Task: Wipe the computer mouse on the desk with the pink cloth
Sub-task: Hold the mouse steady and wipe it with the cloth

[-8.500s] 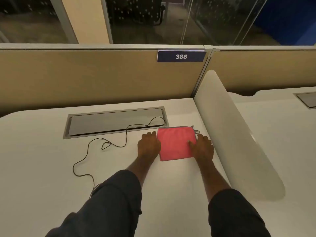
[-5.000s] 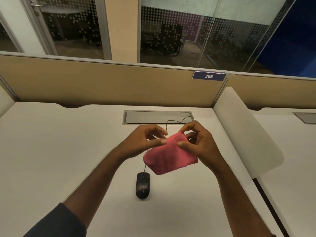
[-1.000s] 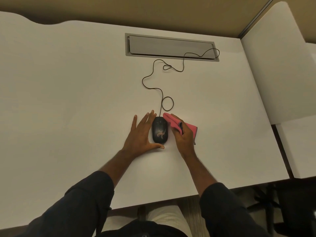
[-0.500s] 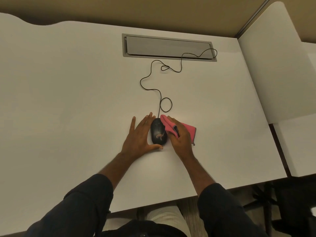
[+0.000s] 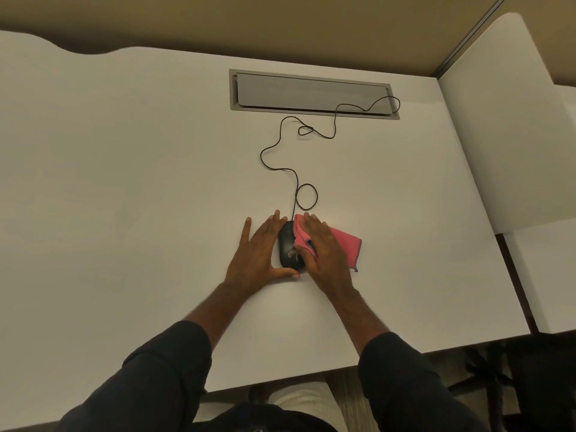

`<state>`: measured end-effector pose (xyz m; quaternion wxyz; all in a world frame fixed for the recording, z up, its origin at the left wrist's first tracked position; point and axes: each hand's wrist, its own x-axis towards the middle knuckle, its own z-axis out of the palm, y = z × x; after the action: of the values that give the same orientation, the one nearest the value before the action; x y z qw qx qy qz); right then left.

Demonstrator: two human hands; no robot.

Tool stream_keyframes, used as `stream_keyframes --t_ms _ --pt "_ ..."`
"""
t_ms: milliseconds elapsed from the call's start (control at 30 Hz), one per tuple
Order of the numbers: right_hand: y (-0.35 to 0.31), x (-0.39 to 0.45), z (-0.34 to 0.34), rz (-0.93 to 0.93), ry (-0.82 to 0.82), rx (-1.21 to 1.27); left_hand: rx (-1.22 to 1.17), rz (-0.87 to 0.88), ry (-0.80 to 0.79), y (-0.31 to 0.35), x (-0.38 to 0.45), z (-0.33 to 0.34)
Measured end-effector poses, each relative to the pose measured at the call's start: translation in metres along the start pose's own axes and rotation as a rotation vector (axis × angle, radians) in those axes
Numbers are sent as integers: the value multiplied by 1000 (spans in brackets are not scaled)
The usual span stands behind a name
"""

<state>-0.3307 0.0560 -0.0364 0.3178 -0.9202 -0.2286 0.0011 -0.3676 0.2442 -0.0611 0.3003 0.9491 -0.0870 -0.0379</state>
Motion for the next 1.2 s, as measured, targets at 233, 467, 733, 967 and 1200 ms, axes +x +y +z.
stream_keyframes --t_ms 233,467,733,967,1200 --pt "2 -5 12 13 15 34 5 -9 -12 -1 2 2" --pt "-1 -30 10 13 31 58 3 -8 -7 0 1 2" --pt "4 -3 2 94 32 9 19 -21 -36 2 2 -2" --pt "-9 -28 13 88 29 63 8 -20 -23 2 1 0" --pt "-6 -18 1 109 -16 10 18 -10 -29 1 2 0"
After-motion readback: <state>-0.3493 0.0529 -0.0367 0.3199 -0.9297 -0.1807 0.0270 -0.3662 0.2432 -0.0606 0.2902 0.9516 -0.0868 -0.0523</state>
